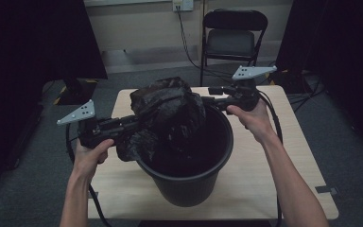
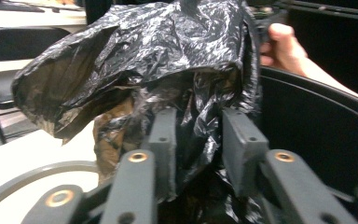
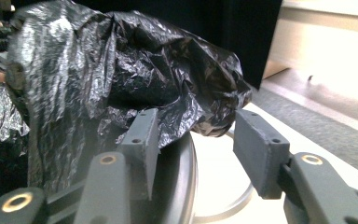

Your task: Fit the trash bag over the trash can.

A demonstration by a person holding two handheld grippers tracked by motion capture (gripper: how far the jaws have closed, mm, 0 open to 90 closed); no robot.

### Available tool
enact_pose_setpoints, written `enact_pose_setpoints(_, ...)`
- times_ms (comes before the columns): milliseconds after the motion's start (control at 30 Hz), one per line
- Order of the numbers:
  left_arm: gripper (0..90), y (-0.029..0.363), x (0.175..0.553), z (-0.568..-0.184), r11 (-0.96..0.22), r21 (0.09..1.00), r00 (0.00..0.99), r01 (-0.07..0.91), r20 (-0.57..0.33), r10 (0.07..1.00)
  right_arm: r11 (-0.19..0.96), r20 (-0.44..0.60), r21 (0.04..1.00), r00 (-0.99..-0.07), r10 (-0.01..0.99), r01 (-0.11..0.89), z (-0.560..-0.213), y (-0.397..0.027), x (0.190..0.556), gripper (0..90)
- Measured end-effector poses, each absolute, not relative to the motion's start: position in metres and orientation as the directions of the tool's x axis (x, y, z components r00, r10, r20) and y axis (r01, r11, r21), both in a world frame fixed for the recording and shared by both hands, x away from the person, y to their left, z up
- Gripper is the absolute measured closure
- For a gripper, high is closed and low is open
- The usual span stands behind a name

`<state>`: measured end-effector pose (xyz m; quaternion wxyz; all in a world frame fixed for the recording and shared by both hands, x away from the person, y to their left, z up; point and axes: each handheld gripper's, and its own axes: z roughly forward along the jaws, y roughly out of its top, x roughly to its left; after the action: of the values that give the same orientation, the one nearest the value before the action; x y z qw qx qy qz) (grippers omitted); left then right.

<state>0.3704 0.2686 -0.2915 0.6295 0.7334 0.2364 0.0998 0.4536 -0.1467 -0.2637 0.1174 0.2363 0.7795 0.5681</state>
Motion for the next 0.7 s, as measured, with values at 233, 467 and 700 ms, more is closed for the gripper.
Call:
enact_pose_setpoints(233, 52.4, 0.275, 0.384, -0.274, -0.056, 0.977, 0.872, 0.207, -0.159, 0.463, 0.313, 0.088, 0.917, -0.891, 0.445, 0.247, -0.263, -0.123, 0.475, 77.3)
enact_pose_setpoints(467, 46.7, 0.266, 0.407, -0.262, -0.062, 0.974, 0.884, 0.217, -0.169, 0.436, 0.340, 0.062, 0.908, -0.881, 0.468, 0.244, -0.261, -0.108, 0.492, 90.0)
enact_pose_setpoints(700, 62.1, 0.255, 0.420, -0.282, -0.097, 0.967, 0.889, 0.234, -0.173, 0.423, 0.328, 0.057, 0.913, -0.874, 0.482, 0.241, -0.265, -0.104, 0.495, 77.0)
